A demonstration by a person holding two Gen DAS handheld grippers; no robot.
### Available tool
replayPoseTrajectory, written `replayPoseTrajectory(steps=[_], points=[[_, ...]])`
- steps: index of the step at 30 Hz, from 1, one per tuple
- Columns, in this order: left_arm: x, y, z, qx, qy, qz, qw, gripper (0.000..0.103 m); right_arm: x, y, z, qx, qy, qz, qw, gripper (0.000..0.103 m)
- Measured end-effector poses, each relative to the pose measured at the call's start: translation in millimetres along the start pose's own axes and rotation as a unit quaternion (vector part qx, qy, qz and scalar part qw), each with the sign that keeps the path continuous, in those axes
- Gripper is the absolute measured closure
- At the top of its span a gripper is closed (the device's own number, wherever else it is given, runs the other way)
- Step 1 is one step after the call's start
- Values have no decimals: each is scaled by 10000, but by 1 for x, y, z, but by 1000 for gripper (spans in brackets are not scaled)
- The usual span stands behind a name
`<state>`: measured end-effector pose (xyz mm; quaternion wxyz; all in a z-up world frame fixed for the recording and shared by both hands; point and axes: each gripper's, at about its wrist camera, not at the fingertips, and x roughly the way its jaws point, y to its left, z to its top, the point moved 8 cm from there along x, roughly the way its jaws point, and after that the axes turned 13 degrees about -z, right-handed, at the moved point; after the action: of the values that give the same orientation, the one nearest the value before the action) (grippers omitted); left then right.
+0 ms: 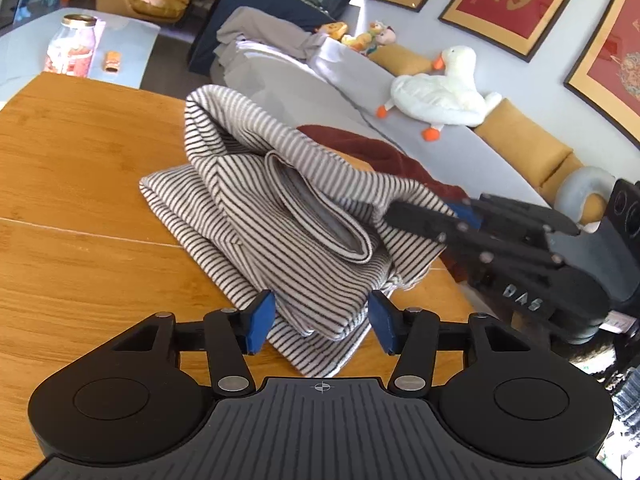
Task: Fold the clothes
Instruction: 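Grasp the bundle end with the left gripper and fold it over the stack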
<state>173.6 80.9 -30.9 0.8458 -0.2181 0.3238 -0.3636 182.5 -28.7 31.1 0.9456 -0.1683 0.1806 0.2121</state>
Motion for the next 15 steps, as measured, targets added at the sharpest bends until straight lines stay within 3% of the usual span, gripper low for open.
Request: replayPoseTrajectory(steps=[1,5,7,11,13,15], points=[[6,-2,0,49,27,-8,10000,48,-1,-2,8,152,-3,125,9998,90],[24,-8,-2,293,95,12,9995,46,-13,16,45,799,28,1277,9886,91],[24,-9,-5,388,115,55,9992,45,0,27,41,813,271,1577,9838,91],[1,-10,-13,531,286,123,9981,34,37,34,5,1034,1084,1831,9716,91],[-15,-7,-17,572,356,170,9976,25,44,31,-6,1344,1299,1983,9622,91],[-31,-4,-20,582,392,220,9973,24,45,30,-11,1450,1318,2021,9596,91]])
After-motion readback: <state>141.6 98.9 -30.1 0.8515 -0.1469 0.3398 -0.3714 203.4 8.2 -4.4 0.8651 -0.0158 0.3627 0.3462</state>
